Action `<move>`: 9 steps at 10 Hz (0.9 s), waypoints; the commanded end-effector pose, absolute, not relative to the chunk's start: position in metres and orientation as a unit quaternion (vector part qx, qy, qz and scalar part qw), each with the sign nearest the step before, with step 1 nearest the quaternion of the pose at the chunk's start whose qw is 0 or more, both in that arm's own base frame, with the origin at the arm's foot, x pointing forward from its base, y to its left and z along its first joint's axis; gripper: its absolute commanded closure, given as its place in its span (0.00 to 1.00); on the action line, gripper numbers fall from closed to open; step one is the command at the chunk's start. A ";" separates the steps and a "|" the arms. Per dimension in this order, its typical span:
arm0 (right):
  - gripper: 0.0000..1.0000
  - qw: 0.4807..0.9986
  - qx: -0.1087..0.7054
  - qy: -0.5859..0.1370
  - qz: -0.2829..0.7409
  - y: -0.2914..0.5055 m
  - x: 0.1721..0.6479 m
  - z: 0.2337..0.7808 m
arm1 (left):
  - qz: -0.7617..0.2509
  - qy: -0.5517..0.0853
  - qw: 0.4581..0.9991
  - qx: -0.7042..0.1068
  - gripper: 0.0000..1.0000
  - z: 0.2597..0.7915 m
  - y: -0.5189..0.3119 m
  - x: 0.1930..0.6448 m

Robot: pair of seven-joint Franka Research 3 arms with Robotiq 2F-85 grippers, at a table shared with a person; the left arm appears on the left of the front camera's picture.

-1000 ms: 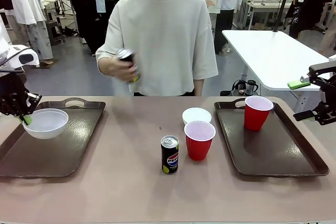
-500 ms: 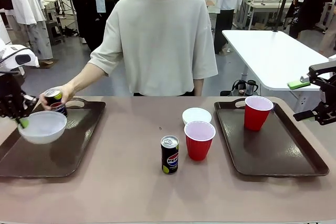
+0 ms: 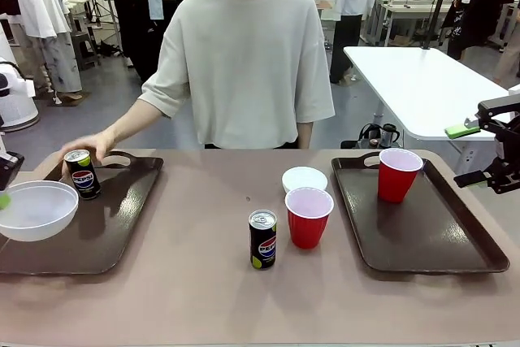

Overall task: Prepare tableware on both trays.
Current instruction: Pick up a Picnic Bowl from the table and place it on a Handle tray.

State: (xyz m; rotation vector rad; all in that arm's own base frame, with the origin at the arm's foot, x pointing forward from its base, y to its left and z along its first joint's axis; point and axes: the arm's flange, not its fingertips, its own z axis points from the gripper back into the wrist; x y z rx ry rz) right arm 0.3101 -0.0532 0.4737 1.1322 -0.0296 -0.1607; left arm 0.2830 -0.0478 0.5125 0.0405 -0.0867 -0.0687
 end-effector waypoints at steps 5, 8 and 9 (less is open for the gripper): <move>0.00 0.839 0.540 -0.016 -0.072 -0.053 0.310 0.474 | 0.025 -0.095 0.995 0.015 0.96 0.419 -0.037 0.353; 0.00 0.839 0.540 -0.016 -0.072 -0.053 0.310 0.474 | 0.036 -0.101 0.994 -0.018 0.96 0.367 -0.029 0.374; 0.00 0.839 0.540 -0.016 -0.072 -0.053 0.310 0.474 | 0.036 -0.105 0.994 -0.021 0.96 0.358 -0.028 0.379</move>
